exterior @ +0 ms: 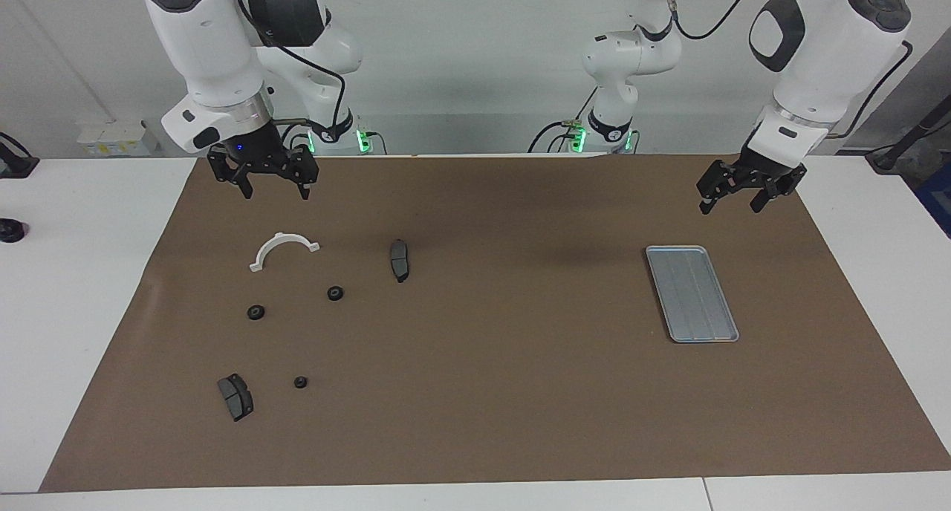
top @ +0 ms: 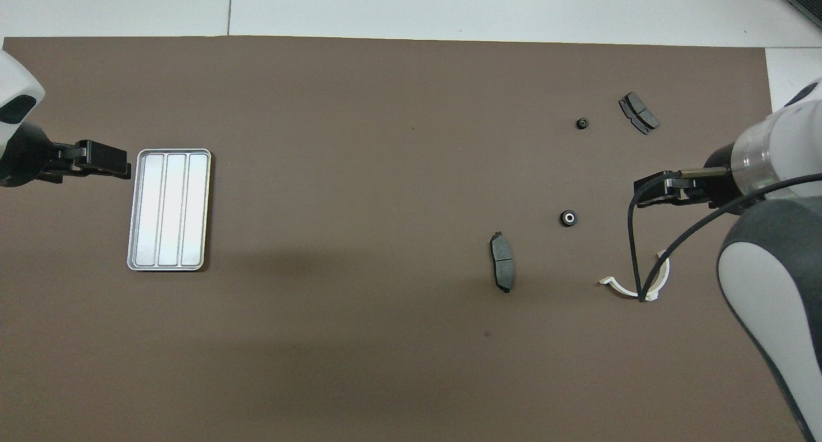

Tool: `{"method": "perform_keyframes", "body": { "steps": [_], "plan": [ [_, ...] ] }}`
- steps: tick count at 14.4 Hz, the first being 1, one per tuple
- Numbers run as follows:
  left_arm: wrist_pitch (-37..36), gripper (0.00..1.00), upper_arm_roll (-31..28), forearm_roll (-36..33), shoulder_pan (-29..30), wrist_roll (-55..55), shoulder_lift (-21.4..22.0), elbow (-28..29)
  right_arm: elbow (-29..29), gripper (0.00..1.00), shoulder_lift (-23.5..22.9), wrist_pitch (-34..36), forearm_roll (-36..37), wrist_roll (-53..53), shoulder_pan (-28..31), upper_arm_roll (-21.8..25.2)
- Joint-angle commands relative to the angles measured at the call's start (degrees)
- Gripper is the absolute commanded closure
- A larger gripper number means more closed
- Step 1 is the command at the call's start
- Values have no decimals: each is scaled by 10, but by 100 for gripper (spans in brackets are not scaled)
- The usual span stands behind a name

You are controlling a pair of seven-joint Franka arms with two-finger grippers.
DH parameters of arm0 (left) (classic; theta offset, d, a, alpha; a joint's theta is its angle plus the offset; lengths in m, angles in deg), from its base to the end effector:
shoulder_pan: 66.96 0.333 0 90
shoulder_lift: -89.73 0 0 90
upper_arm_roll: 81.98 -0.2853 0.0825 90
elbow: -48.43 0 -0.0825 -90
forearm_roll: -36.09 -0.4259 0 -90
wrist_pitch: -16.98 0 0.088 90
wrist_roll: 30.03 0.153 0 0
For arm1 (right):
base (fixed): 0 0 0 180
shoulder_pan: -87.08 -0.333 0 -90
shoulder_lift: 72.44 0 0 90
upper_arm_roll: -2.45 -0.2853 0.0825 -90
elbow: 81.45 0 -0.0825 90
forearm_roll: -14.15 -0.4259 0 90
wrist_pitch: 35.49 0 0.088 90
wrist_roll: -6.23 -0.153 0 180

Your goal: Pick bearing gear from pile to tray

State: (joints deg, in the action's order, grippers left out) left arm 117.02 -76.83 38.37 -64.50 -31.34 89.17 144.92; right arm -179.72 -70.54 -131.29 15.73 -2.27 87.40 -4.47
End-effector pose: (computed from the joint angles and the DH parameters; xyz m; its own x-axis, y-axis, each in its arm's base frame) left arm 0.6130 -0.0340 0.4990 0.9985 -0.0171 0.0511 -0.0192 -0.9990 0.0415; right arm 0.5884 0.0647 0.5017 0.9995 -0.0304 -0.0055 -0.0302 -0.9990 0.0326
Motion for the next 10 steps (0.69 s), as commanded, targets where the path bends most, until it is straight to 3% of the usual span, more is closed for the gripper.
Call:
{"method": "perform_keyframes", "body": {
  "steps": [1, 10],
  "plan": [
    [12, 0, 2, 4, 6, 10, 18, 21, -10, 0, 11, -8, -11, -4, 2, 0],
    [9, 0, 2, 4, 6, 10, 18, 21, -35, 0, 15, -45, -11, 0, 1, -3]
  ]
}}
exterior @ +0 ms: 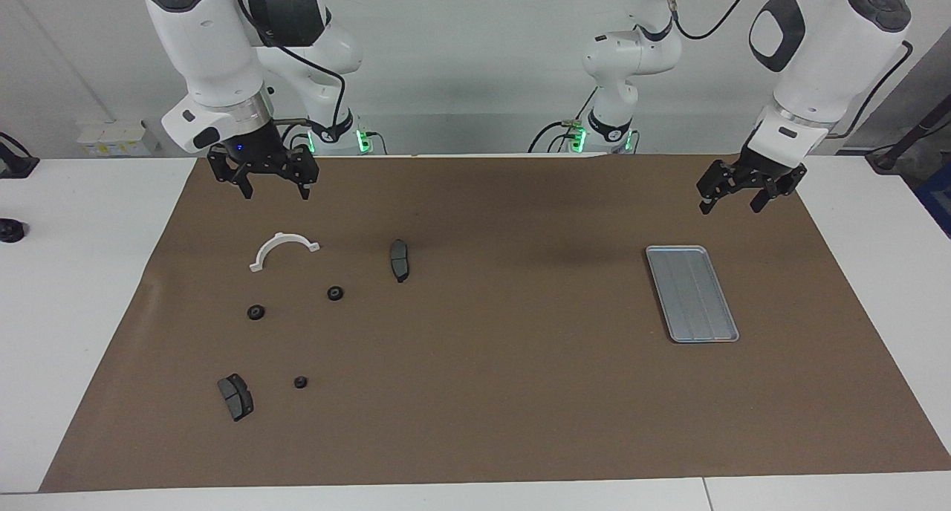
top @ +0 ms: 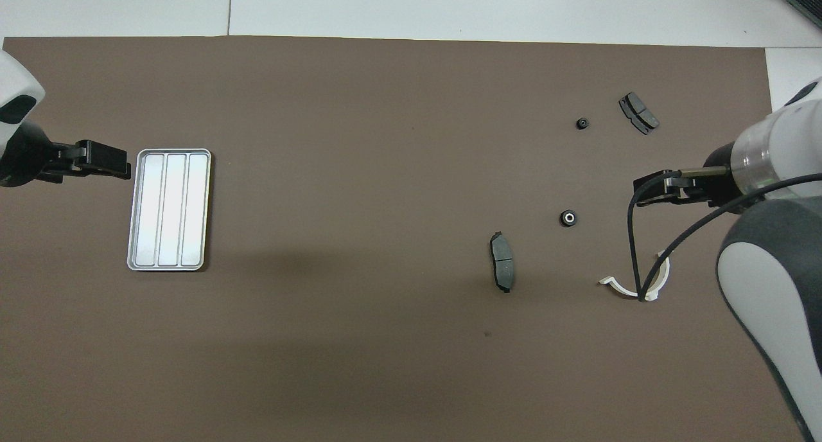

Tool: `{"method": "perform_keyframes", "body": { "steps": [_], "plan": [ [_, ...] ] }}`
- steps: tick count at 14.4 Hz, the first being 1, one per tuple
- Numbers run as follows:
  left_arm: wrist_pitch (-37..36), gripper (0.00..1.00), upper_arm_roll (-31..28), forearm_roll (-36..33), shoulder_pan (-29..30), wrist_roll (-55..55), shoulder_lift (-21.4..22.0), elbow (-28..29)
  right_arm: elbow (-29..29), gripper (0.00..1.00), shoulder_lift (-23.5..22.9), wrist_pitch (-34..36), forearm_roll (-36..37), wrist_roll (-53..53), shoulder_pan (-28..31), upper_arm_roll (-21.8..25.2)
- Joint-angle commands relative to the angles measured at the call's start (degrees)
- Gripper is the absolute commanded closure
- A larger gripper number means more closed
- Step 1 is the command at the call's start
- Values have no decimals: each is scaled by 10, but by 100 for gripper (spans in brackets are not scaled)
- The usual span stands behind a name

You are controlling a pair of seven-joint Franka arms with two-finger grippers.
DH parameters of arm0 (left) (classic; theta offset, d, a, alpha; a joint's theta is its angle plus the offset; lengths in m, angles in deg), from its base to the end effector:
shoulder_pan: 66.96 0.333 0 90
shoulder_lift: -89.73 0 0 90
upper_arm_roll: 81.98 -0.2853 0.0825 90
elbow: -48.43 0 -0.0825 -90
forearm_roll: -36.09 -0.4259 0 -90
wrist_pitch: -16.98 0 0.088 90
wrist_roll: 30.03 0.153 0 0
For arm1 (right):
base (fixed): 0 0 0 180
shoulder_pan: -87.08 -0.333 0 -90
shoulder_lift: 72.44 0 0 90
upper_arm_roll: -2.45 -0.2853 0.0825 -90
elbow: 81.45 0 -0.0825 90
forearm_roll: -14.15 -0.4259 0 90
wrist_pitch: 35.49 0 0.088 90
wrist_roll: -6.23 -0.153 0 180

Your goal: Pick bearing gear from pile to tray

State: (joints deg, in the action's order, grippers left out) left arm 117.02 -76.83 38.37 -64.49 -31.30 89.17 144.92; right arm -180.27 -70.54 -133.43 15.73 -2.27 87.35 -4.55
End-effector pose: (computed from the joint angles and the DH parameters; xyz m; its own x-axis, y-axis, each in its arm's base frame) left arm 0.6130 -0.0339 0.4990 0.9985 -0.0176 0.0512 -0.0197 -0.9989 0.0415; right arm 0.5928 0.0667 0.5000 0.9994 -0.0270 0.0219 -0.0277 -0.9992 0.0285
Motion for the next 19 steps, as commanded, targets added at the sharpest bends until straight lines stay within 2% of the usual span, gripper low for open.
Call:
{"method": "perform_keyframes", "body": {
  "steps": [1, 7, 11, 13, 16, 19],
  "plan": [
    [7, 0, 2, 4, 6, 7, 18, 21, -34, 0, 13, -25, -11, -1, 2, -2],
    [8, 0, 2, 4, 6, 6, 18, 21, -102, 0, 11, -92, -11, 4, 3, -2],
    [9, 0, 2, 4, 7, 7, 18, 21, -168, 0, 0, -179, -11, 3, 2, -2],
    [9, 0, 2, 4, 7, 7, 18, 21, -196, 0, -19, -227, -11, 4, 2, -2],
    [6, 0, 2, 4, 6, 7, 18, 21, -201, 0, -73, -280, -11, 4, 1, -2],
    [8, 0, 2, 4, 7, 7, 18, 21, -223, 0, -102, -342, -11, 3, -11, -2]
  ]
}}
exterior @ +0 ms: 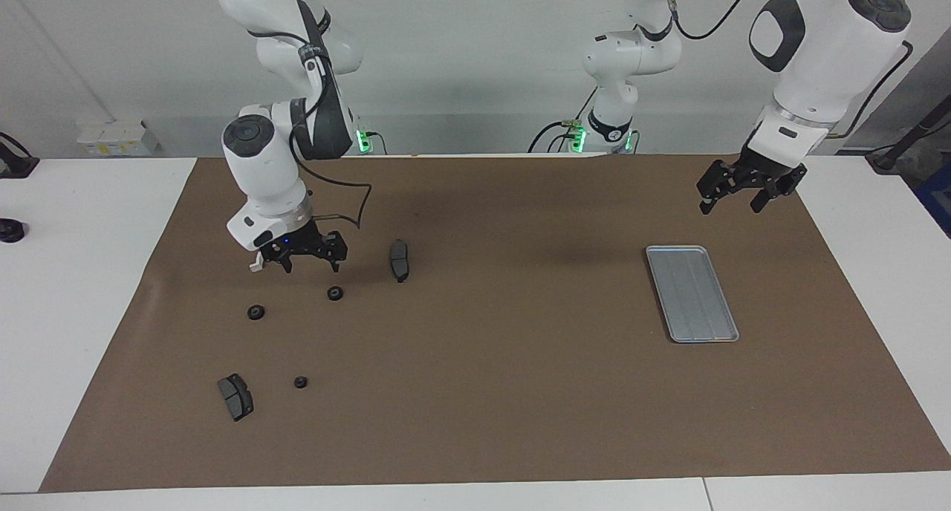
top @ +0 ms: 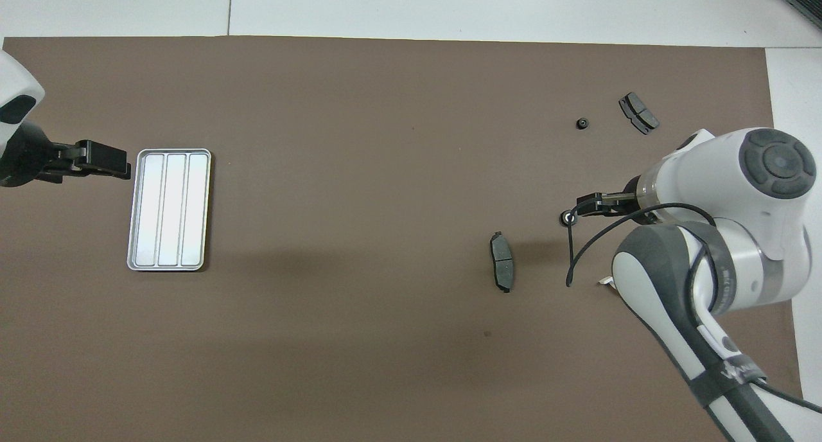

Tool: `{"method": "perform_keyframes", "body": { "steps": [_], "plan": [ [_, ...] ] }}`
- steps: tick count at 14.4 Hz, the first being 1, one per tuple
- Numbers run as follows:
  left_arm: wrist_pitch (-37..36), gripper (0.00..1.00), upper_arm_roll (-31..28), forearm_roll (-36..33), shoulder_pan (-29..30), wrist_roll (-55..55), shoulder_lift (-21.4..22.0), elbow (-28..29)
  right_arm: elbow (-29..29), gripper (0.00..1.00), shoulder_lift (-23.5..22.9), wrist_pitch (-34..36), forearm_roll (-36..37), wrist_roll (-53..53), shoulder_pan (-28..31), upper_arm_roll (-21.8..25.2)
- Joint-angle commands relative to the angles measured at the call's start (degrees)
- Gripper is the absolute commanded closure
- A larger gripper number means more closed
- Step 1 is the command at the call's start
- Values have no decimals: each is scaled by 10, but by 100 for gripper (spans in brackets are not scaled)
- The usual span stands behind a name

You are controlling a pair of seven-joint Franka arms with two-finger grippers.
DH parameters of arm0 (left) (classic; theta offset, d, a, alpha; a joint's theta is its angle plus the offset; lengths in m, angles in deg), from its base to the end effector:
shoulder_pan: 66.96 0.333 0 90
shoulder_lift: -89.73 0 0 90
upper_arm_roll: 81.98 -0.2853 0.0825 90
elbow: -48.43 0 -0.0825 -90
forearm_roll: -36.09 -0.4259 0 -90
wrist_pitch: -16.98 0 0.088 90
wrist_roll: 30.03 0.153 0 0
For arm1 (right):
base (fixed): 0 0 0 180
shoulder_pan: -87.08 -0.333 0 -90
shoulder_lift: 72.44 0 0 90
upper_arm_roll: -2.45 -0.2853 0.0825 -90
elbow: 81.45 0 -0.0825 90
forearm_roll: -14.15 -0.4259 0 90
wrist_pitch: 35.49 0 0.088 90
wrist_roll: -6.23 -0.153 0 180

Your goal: Pick bearing gear from pile to tray

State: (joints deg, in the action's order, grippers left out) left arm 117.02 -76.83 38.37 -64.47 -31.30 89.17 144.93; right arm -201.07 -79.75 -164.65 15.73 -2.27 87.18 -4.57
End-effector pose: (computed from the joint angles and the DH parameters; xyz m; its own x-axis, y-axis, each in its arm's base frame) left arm 0.6130 -0.0337 0.4989 0.9986 -0.0172 0.0510 -0.0194 -0.9990 0.0415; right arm 0.5979 0.0713 0.2666 0.9991 -0.0119 0.0405 -0.0119 -0.9999 0.0005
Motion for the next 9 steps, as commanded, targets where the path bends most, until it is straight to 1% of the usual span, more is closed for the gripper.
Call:
{"method": "perform_keyframes", "body": {
  "steps": [1, 3, 6, 7, 8, 9],
  "plan": [
    [7, 0, 2, 4, 7, 7, 18, 21, -16, 0, -21, -43, -10, 0, -13, -2],
    [7, 0, 2, 4, 7, 7, 18, 21, -15, 0, -46, -79, -10, -7, -23, -2],
    [7, 0, 2, 4, 7, 7, 18, 21, -26, 0, -62, -108, -10, -6, -24, -2],
    [7, 0, 2, 4, 6, 7, 18, 21, -26, 1, -67, -108, -10, -5, -24, -2],
    [7, 0, 2, 4, 7, 7, 18, 21, -26, 5, -70, -108, -10, -6, -25, -1],
    [7, 0, 2, 4, 7, 7, 18, 21, -28, 7, -69, -108, -10, -6, -25, -1]
  ]
}}
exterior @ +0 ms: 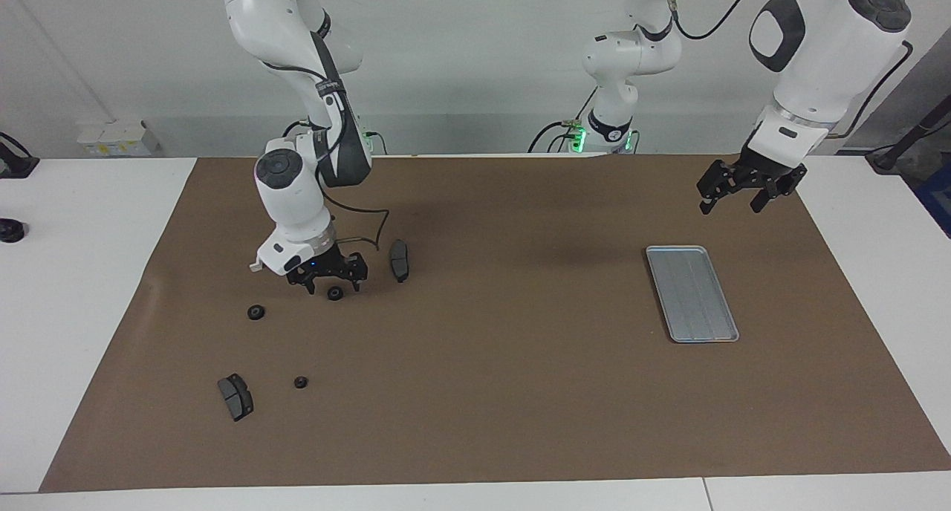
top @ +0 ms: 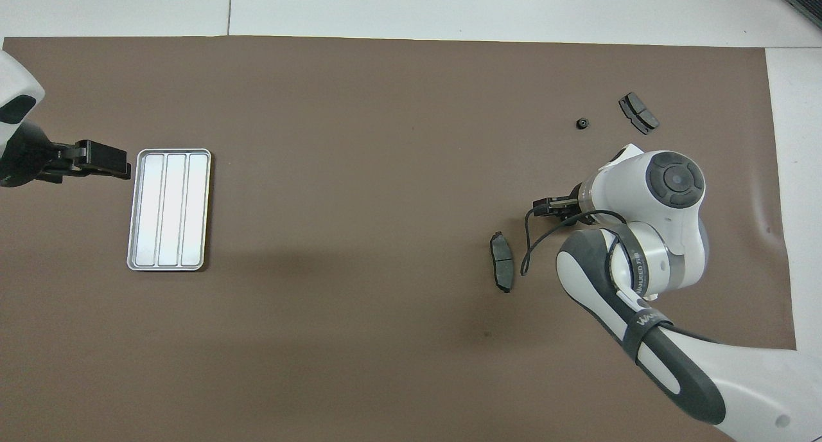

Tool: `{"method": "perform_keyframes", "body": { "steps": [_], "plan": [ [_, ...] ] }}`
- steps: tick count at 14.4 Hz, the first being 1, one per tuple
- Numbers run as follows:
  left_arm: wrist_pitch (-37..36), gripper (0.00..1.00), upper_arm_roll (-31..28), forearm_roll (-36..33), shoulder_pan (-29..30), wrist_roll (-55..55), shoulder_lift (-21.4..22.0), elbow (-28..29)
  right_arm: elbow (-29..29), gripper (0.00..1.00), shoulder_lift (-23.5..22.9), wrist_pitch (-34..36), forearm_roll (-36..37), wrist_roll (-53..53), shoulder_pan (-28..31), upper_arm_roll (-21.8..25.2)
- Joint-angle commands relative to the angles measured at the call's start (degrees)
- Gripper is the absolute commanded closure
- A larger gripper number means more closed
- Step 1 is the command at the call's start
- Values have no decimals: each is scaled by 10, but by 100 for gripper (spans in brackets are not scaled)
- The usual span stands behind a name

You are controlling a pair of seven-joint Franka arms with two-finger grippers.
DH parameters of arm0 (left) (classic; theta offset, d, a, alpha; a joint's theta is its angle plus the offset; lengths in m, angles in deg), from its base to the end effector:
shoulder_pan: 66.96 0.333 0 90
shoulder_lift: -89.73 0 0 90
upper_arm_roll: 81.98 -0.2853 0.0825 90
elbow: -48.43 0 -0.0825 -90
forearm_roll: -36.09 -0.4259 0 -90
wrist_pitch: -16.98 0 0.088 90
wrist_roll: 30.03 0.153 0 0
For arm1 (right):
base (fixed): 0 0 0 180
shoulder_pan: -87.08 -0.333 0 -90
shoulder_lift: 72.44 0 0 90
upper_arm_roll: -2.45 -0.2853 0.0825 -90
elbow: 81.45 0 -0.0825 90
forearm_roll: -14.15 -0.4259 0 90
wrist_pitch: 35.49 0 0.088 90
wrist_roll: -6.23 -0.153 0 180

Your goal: Pick bearing gear from pile to tray

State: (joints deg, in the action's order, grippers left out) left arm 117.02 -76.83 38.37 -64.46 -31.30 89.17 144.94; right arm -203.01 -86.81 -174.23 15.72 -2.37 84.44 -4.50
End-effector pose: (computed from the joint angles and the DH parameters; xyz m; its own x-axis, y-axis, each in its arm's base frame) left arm 0.6130 -0.0336 0.4988 0.9986 -0.0171 0.0508 -0.0192 -0.9990 0.0415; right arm 0.5933 0.1013 0.1929 0.9983 0.0324 0.0490 0.0333 -0.9993 -0.0185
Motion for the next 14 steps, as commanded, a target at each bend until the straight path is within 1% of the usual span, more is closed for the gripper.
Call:
{"method": "perform_keyframes", "body": {
  "steps": [1, 4, 7, 8, 9, 10, 11, 12, 14],
  "plan": [
    [7, 0, 2, 4, 7, 7, 18, 21, -14, 9, 1, -13, -10, -2, 4, -2],
    [7, 0, 2, 4, 7, 7, 18, 21, -19, 17, 2, -13, -10, -4, 5, -2],
    [7, 0, 2, 4, 7, 7, 18, 21, -24, 27, 3, -13, -10, -4, 9, -2],
    [7, 0, 2, 4, 7, 7, 18, 21, -23, 37, 3, -11, -10, -3, 10, -2],
    [7, 0, 2, 4, 7, 7, 19, 22, -23, 54, 3, -11, -10, -3, 9, -2],
    [6, 0, 2, 4, 7, 7, 19, 22, -22, 74, 3, -9, -10, -3, 9, -2],
    [6, 0, 2, 4, 7, 6, 19, 22, -19, 92, 4, -7, -10, -5, 8, -2],
    [6, 0, 2, 4, 7, 6, 19, 22, -14, 100, 6, -5, -10, -6, 5, -1],
    [5, 0, 2, 4, 7, 6, 19, 22, 1, 100, 8, 1, -10, -14, 2, -2]
  ]
}}
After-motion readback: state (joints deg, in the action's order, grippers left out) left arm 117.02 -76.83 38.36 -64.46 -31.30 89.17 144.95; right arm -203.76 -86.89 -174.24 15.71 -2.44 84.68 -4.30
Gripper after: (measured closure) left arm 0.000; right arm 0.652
